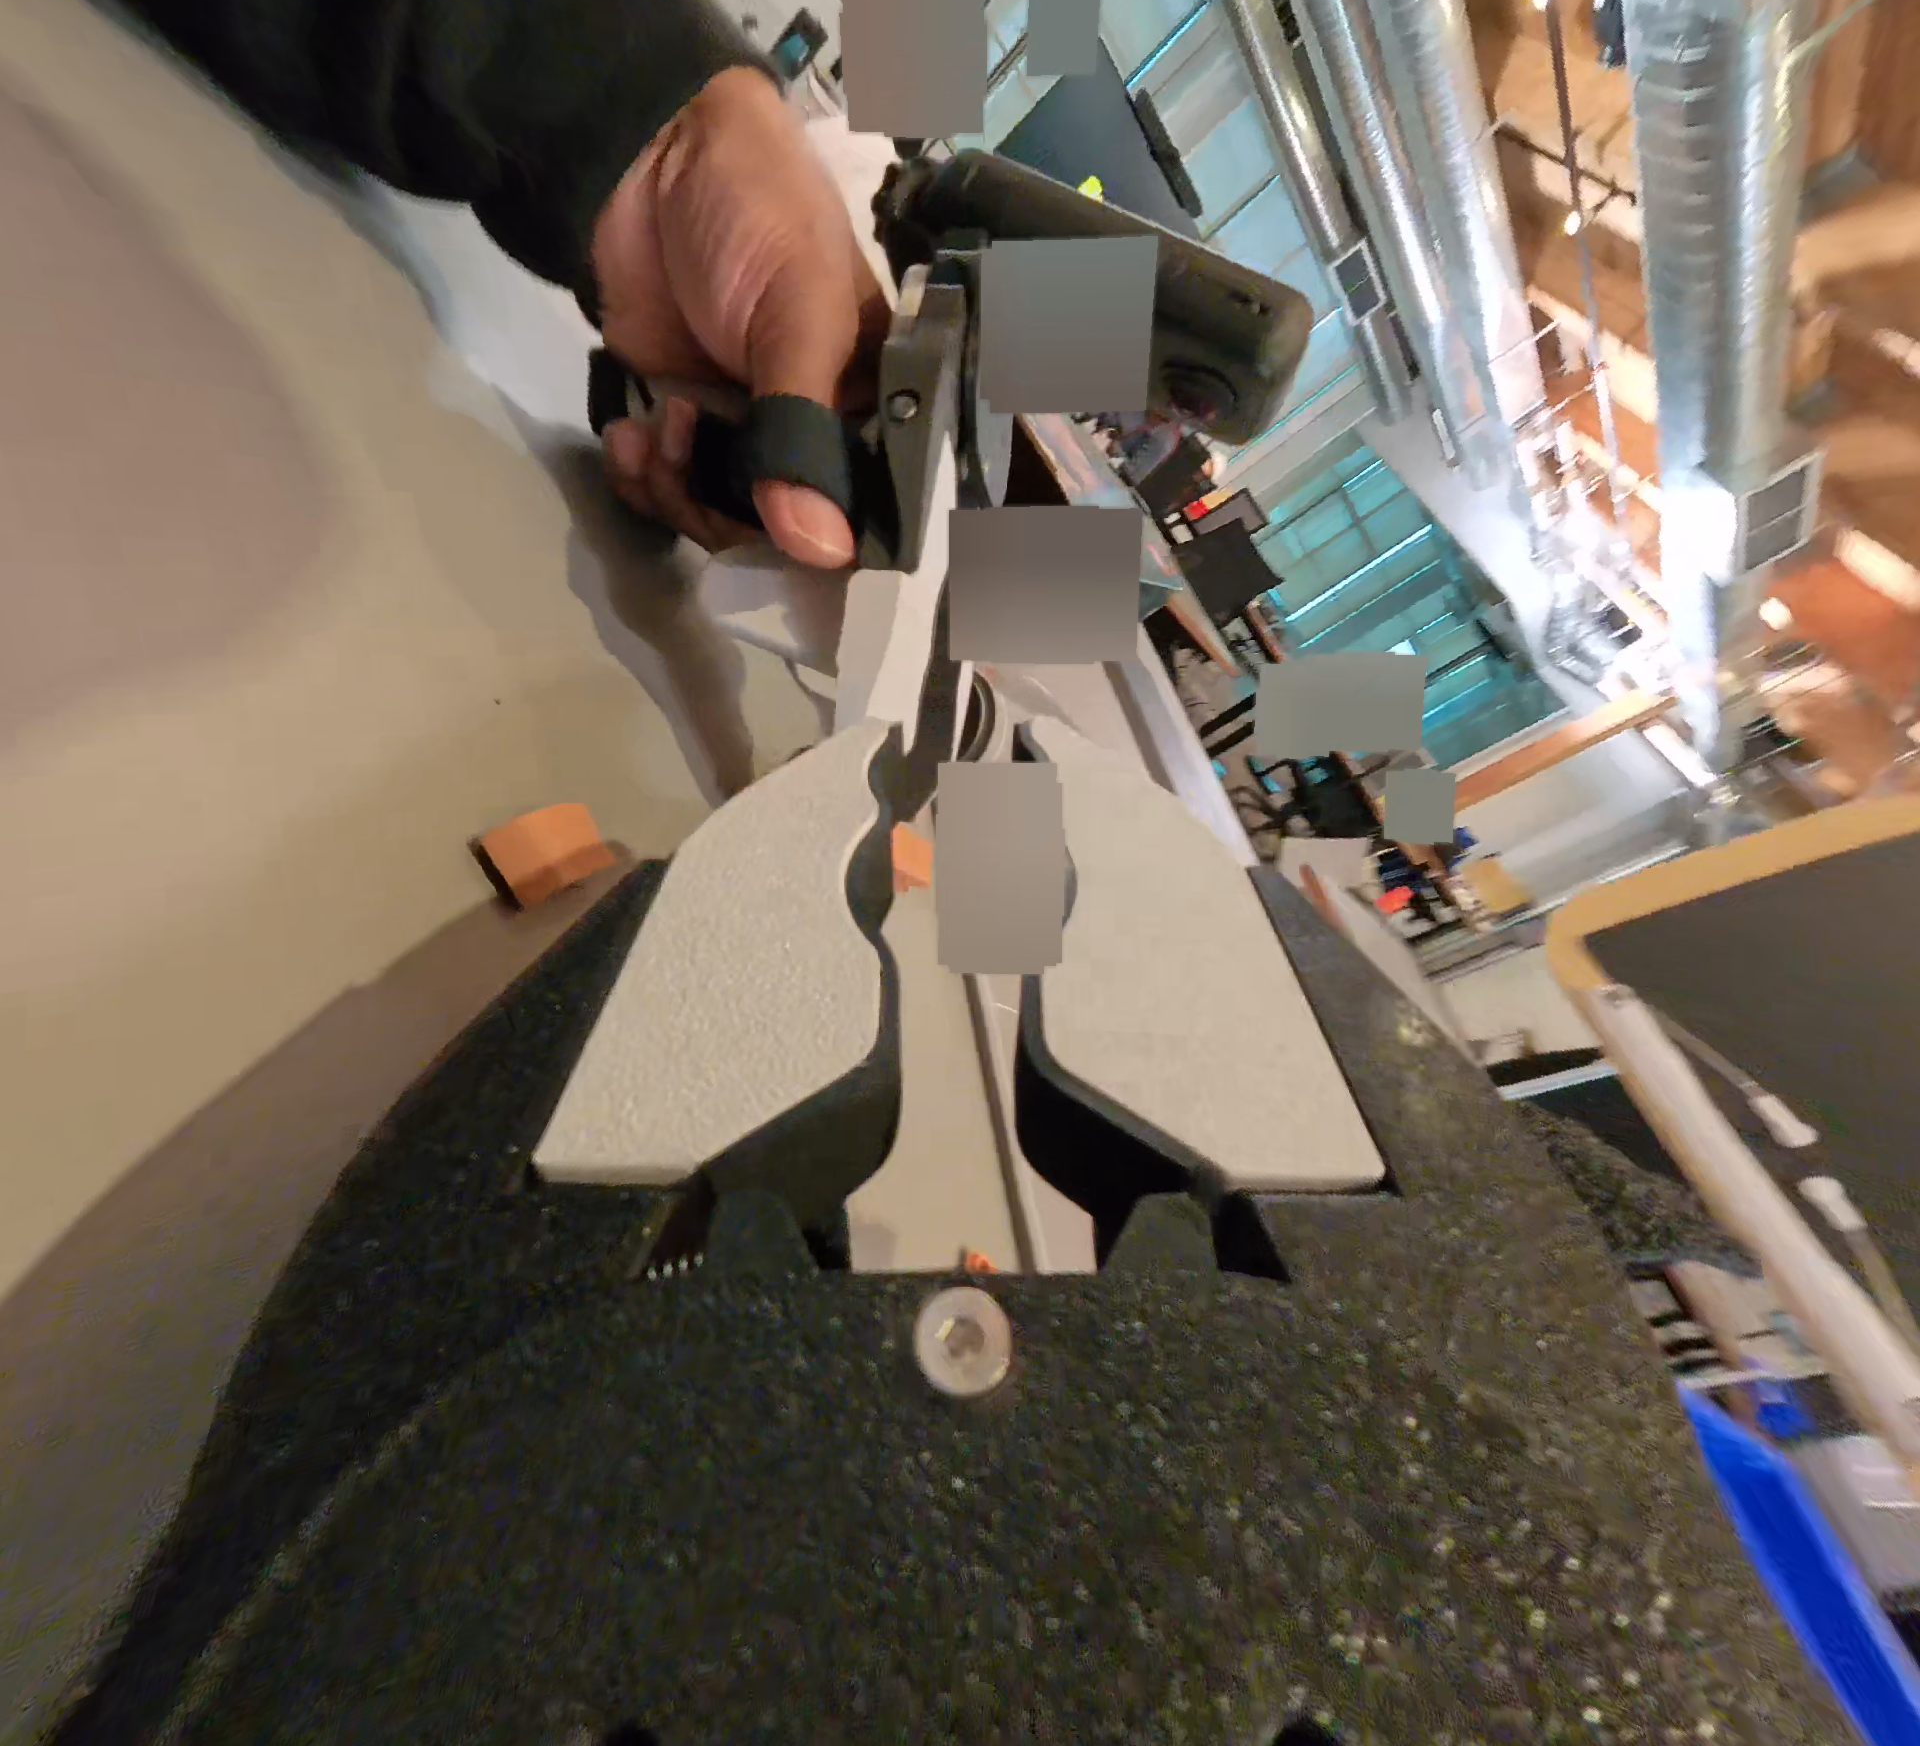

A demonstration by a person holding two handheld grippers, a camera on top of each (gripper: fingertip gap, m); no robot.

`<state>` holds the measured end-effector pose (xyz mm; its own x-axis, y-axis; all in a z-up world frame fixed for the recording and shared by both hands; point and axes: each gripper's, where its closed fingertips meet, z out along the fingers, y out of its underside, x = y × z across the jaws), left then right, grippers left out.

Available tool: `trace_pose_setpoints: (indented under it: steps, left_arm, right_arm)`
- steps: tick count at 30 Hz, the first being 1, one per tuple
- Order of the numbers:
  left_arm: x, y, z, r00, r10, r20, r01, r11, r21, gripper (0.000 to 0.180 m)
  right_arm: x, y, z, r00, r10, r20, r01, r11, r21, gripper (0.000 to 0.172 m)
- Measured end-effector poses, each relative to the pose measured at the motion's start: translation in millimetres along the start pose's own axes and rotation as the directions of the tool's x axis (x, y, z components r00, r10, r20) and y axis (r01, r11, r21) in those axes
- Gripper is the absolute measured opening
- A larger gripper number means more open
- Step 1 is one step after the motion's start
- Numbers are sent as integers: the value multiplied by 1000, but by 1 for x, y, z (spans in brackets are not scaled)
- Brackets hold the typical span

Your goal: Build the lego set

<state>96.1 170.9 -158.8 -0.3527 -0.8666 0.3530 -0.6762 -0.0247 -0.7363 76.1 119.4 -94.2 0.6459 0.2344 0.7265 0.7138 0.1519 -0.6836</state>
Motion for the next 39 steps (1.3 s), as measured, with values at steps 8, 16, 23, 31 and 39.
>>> trace_pose_setpoints:
  steps: [8, 16, 23, 31, 39]
  left_arm:
    - [-19, -15, -23, 838, 532, 125, -535, 845, -4, 71]
    - [-9, -10, -40, 682, 730, -32, -729, 677, -101, 45]
    - [-8, 6, -23, 748, 664, -4, -647, 728, -227, 41]
    - [-59, -19, -20, 667, 706, 239, -600, 699, -389, 35]
    - [-12, -11, -24, 951, 279, 134, -261, 956, -136, 50]
  right_arm:
    - [11, -7, -4, 869, 476, 133, -485, 874, 39, 19]
    - [5, -1, -13, 822, 544, 171, -548, 836, -26, 19]
    - [-4, -3, -17, 847, 496, 192, -498, 866, -40, 17]
    - [-4, -8, -23, 866, 469, 175, -471, 882, -33, 17]
    - [-5, -4, -30, 875, 461, 145, -459, 887, -53, 16]
